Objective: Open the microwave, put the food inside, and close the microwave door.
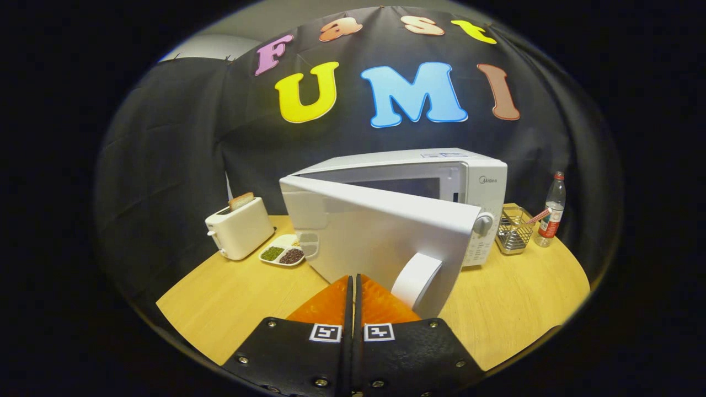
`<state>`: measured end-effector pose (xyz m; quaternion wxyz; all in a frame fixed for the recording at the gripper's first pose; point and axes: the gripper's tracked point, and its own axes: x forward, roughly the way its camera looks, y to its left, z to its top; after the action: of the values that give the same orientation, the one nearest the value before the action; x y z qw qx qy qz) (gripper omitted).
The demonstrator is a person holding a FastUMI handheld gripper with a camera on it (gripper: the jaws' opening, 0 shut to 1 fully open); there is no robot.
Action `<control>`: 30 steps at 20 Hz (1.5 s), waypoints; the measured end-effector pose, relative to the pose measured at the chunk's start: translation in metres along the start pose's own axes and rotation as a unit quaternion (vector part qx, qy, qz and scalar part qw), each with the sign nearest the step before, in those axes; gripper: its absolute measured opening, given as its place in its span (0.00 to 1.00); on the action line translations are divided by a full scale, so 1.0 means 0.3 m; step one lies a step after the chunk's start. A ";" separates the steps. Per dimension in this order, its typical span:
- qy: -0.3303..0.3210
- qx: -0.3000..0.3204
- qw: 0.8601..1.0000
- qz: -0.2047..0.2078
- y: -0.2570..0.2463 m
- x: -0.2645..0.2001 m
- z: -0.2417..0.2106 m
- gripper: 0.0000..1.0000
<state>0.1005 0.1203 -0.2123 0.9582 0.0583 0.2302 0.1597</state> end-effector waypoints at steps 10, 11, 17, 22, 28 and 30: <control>-0.011 0.000 1.000 -0.025 -0.174 0.174 0.091 0.01; -0.011 0.000 1.000 -0.027 -0.185 0.191 0.097 0.01; -0.018 -0.013 0.999 -0.040 -0.241 0.284 0.139 0.01; -0.018 0.001 0.998 -0.052 -0.286 0.358 0.174 0.01; -0.019 0.008 0.998 -0.056 -0.293 0.418 0.192 0.01; -0.020 -0.007 0.998 -0.054 -0.286 0.424 0.191 0.01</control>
<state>0.2579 0.0795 -0.2311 0.9701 0.0421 0.2131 0.1078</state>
